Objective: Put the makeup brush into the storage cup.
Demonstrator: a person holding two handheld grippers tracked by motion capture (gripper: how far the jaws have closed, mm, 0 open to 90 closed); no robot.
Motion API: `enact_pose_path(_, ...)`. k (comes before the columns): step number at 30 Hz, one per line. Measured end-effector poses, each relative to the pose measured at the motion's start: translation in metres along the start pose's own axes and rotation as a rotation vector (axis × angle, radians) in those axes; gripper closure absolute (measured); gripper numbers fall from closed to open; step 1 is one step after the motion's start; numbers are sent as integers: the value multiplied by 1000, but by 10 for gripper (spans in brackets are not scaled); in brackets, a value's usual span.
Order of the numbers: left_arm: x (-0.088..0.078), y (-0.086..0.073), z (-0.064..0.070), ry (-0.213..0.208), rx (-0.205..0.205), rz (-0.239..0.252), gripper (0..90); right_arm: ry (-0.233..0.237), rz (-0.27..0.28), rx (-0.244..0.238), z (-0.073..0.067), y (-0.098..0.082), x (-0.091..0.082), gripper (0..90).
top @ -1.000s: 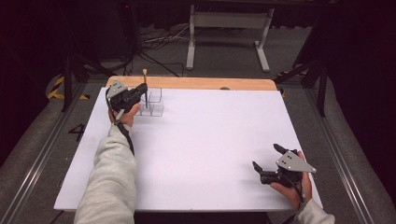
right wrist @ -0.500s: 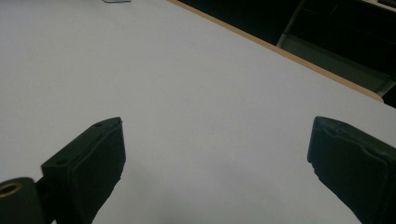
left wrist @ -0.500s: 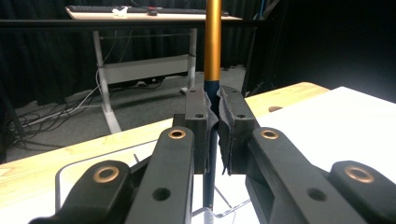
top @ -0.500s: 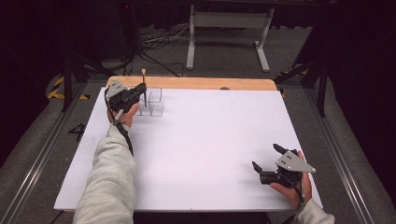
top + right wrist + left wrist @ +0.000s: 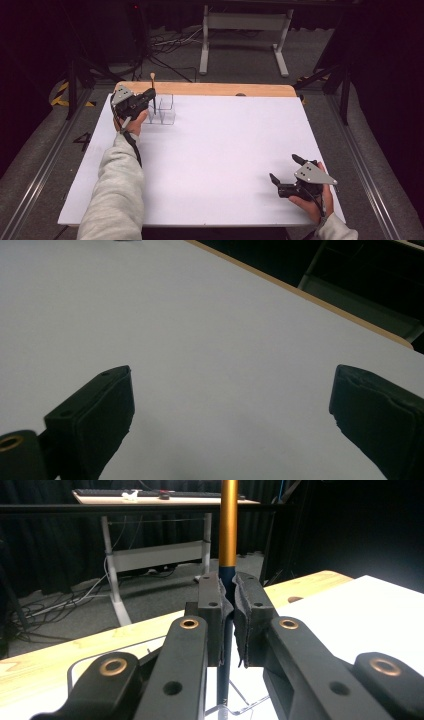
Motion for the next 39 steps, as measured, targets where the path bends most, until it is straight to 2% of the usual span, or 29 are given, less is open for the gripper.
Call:
enact_pose_path(10,-3,1,-2,15,-2,3,822,8,-2,0,-1,-1,1,50)
enact_pose_path(19,-16,4,-5,34,46,-7,773,20,-3,-3,-2,-1,2,48)
enact_pose_path(24,-22,5,-5,47,67,-15,666,16,-3,-3,-2,0,1,48)
enact_pose_path(28,-28,7,-6,65,75,-8,541,16,-5,-7,-3,-1,2,48)
enact_pose_path(30,-30,9,-5,61,76,3,478,16,-5,-7,-3,-1,2,48)
enact_pose_path(32,-32,9,-5,70,85,-3,444,15,-6,-6,-3,-1,2,48)
enact_pose_path(33,-33,9,-4,77,92,-8,395,15,-5,-7,-3,-1,2,48)
enact_pose_path(39,-37,10,1,78,114,-2,284,15,-6,-8,-3,-1,2,48)
Point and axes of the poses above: each handheld gripper's, and its own axes: x roughly forward along the jaws, y roughly out of its top, z roughly to its right, the point moved 9 cm from there along x, roughly forward along the jaws
